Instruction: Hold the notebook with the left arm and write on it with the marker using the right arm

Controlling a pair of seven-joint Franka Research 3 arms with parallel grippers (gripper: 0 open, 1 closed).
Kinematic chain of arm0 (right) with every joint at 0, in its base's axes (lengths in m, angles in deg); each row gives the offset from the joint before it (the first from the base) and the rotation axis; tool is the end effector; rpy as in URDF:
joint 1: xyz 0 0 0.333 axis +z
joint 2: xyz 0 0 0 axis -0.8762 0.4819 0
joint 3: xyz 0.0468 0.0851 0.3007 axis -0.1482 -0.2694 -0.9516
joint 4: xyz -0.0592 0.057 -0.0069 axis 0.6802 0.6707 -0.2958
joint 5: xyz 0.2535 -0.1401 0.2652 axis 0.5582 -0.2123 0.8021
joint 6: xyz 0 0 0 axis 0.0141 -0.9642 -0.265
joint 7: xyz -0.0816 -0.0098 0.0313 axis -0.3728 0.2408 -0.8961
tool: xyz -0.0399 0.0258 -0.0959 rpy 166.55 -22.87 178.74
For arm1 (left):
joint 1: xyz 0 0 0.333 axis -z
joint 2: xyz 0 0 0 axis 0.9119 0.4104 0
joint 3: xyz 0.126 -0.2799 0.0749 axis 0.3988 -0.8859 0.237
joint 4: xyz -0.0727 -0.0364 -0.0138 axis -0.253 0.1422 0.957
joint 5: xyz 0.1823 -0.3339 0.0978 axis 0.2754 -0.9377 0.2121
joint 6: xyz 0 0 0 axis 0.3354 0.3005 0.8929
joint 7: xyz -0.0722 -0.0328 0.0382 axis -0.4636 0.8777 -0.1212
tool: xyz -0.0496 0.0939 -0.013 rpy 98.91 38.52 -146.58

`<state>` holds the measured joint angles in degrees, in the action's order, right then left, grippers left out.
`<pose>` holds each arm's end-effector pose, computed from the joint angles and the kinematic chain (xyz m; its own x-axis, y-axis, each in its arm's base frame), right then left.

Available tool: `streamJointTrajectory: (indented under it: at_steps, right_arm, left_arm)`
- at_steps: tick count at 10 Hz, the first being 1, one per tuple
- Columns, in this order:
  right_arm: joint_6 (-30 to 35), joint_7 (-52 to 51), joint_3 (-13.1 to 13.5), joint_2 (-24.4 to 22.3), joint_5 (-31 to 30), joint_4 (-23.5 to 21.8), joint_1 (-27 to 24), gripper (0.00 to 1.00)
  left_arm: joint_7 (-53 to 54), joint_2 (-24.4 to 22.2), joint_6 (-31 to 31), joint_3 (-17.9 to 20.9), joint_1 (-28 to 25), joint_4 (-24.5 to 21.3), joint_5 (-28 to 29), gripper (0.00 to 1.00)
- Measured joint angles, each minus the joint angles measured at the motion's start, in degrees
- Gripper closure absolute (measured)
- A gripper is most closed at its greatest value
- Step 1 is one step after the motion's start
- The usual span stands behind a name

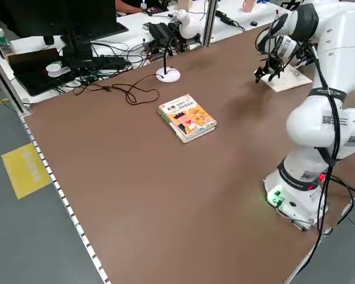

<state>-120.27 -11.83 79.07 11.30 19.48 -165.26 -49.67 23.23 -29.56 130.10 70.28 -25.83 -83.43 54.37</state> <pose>0.4727 0.1240 0.1324 0.5487 -0.2508 -0.7975 -0.8103 -0.3944 -0.4334 0.4656 -0.5264 0.1664 0.9361 -0.3260 0.1323 -0.3272 -0.9449 -0.0127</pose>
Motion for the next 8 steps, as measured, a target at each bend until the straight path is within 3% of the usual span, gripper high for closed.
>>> streamJointTrajectory:
  at_steps: [8]
  right_arm:
    - [0.0,-0.4,0.5,0.2,-0.1,0.4,0.0,0.83]
  left_arm:
    - [0.0,0.0,0.0,0.0,0.0,0.0,0.0,0.00]
